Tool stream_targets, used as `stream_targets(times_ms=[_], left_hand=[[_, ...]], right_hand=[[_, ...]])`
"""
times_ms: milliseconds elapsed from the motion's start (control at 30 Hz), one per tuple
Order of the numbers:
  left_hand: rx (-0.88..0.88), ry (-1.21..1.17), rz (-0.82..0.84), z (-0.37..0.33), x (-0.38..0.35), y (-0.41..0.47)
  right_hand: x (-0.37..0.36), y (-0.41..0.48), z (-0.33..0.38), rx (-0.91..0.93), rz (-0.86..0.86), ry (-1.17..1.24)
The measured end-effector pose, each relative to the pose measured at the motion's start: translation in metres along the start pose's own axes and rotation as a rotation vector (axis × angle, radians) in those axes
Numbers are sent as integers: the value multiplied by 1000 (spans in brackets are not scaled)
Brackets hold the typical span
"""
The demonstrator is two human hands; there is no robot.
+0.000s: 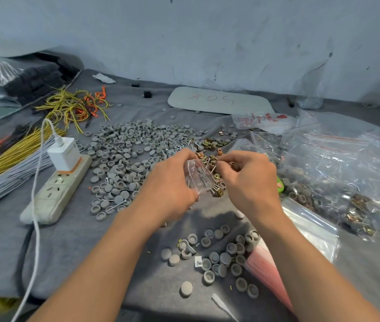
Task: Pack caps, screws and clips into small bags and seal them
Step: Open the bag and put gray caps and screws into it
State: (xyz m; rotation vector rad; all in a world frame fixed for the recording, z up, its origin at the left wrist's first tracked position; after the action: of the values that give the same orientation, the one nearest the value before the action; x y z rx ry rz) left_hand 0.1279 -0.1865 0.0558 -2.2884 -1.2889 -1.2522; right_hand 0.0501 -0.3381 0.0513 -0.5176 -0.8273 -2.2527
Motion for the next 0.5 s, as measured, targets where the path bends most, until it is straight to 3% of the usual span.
stream_targets(times_ms=[67, 233, 367, 500], left_hand=[[6, -6, -12, 2, 3, 1], [27, -113, -40, 10, 12, 5], [47, -167, -66, 17, 22, 7], [52, -193, -86, 21, 26, 6]], right_hand=[[1, 5, -7, -69, 12, -103], [-23, -1, -7, -111, 333, -379], [-35, -8, -2, -69, 399, -573], [-30, -8, -3, -148, 443, -621]])
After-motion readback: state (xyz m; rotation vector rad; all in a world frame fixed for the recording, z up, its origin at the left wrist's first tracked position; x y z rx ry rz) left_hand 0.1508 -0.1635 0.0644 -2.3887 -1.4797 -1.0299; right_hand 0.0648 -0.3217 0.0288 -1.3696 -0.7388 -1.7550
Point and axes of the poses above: each hand's wrist, its own y-axis towards the middle knuckle, its own x-axis out of the back of the hand, z = x × y, the point moved 2 cm from there along y, towards the middle knuckle
